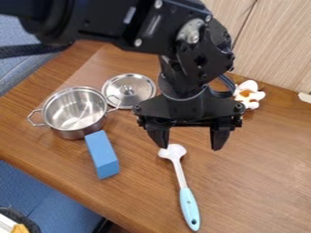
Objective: Takes the spoon picks it up and puts it in the same place on the table
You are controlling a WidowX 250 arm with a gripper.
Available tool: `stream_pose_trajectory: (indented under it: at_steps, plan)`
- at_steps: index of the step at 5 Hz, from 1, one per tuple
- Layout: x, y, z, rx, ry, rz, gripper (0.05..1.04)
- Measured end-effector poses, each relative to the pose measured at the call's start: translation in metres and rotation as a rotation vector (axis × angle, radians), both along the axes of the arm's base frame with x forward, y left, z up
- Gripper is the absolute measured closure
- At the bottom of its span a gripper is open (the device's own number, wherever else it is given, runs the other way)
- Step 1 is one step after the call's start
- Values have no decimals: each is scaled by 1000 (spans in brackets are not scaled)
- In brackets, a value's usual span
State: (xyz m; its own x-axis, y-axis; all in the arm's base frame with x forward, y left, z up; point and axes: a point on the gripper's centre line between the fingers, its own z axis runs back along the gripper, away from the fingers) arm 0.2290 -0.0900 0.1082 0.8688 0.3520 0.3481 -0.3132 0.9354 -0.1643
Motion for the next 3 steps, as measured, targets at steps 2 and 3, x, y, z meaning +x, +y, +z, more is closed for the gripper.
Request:
stream_pose_trajectory:
  at_steps: [2,3]
  plan:
    - [-6,3,-18,25,45,12,83]
    - [-11,3,-34,28,62,15,83]
